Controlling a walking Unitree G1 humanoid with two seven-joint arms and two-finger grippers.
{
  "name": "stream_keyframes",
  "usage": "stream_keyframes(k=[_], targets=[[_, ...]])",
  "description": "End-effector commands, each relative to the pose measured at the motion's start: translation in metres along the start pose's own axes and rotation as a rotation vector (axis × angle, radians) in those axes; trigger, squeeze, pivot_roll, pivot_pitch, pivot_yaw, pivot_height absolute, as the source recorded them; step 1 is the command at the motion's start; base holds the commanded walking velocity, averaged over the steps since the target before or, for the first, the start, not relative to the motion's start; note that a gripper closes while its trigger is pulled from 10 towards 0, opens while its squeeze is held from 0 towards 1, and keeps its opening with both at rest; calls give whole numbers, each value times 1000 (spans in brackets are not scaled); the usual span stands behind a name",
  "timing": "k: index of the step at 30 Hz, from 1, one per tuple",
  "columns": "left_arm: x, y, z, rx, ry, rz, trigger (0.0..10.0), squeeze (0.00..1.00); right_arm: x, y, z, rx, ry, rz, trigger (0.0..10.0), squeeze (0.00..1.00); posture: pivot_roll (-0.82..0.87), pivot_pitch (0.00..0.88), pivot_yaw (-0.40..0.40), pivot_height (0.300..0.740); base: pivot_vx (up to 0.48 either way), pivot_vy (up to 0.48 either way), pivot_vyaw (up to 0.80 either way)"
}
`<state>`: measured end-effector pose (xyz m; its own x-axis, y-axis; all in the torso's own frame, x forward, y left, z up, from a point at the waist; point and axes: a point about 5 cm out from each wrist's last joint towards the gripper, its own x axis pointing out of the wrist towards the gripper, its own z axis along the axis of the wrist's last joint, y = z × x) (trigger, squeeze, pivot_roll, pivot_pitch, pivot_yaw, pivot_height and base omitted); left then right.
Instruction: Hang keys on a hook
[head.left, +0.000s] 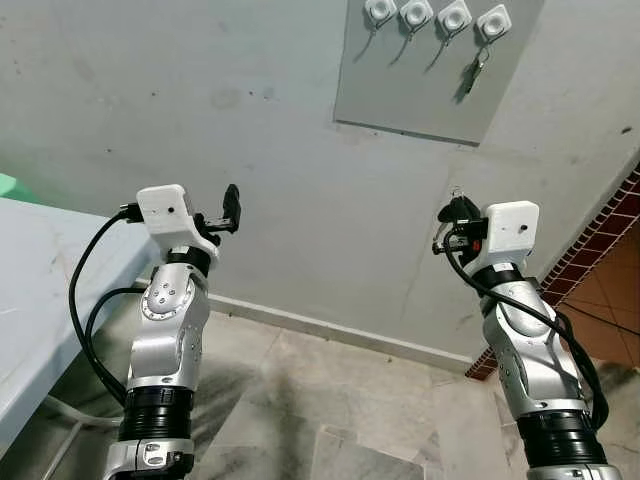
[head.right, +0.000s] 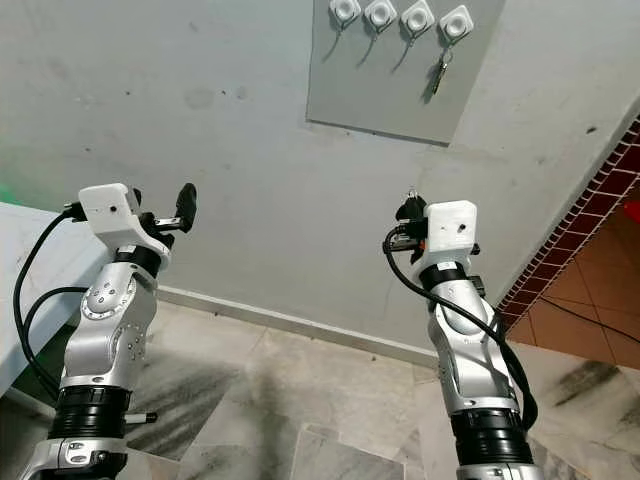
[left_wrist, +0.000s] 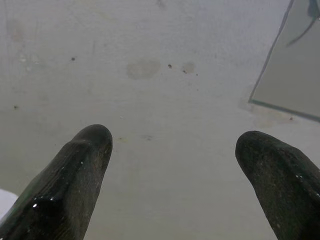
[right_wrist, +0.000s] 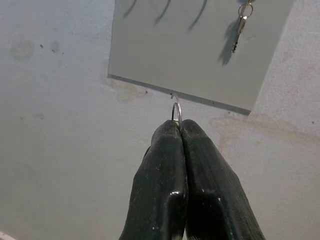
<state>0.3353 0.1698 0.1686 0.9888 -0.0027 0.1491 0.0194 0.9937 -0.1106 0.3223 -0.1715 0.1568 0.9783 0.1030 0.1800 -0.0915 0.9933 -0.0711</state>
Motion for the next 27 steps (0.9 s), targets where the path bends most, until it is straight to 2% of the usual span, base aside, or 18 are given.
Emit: stream_keyframes(k=[1, 8, 14, 22, 27], targets=[[1, -3, 4, 19, -12, -11, 10000, 0, 2, -2, 1, 1, 2, -16, 10000, 0, -19, 0, -40, 740, 0, 0, -694], [2, -3, 6, 46, -22, -18, 10000, 0, 2, -1, 1, -1, -1, -12, 10000, 0, -19, 0, -41, 740, 0, 0, -694], [1, -5, 6, 11, -32, -27, 10000, 0, 3, -1, 2, -3, -3, -8, 10000, 0, -21, 0, -41, 740, 0, -457, -690], [2, -7, 6, -32, -26, -15, 10000, 0, 2, 0, 1, -9, -7, -3, 10000, 0, -23, 0, -39, 740, 0, 0, -670], [2, -7, 5, -32, -22, -4, 10000, 0, 2, 1, 5, -18, -34, 5, 10000, 0, -24, 0, -38, 740, 0, 0, -105]])
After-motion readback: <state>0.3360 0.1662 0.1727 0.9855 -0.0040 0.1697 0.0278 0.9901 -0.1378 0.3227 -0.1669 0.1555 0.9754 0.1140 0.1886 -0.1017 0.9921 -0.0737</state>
